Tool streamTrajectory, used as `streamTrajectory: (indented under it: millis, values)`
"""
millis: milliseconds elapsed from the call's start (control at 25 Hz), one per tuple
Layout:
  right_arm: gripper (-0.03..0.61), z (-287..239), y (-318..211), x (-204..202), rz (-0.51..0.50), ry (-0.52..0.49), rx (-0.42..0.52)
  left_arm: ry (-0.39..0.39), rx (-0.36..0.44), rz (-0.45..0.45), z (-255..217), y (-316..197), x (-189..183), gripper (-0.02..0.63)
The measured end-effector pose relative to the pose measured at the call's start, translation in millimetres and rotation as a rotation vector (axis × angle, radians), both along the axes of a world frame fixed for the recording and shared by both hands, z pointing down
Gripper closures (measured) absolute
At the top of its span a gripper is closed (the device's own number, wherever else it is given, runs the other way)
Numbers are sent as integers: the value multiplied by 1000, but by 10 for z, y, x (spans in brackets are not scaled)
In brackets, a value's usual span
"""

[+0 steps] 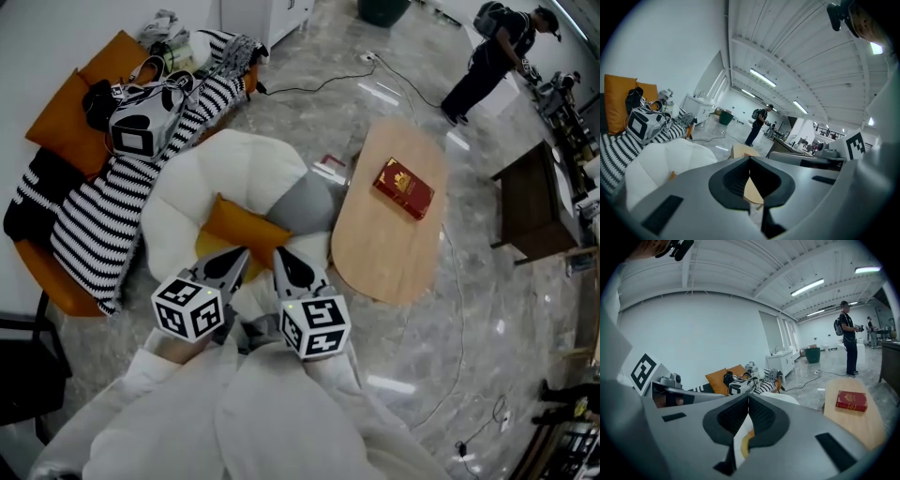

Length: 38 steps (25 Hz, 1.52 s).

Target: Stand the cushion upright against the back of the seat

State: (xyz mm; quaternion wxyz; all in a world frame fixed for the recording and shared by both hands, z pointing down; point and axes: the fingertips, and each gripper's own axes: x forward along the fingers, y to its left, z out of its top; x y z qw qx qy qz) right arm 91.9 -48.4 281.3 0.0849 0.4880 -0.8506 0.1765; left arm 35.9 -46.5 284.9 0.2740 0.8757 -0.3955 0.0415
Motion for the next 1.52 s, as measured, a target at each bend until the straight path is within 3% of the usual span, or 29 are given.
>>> streamTrajectory:
  millis: [520,800,1520]
  values:
    - [566,-59,36,-341,21,11,-4,-4,8,40,-102,-68,-286,606]
    - [566,-1,9,-237,85,-6,-26,-2,-4,57,-69,-67,-337,606]
    - [566,247,-110,-415,71,-5,-85,-25,-64,95,187,-218,-365,606]
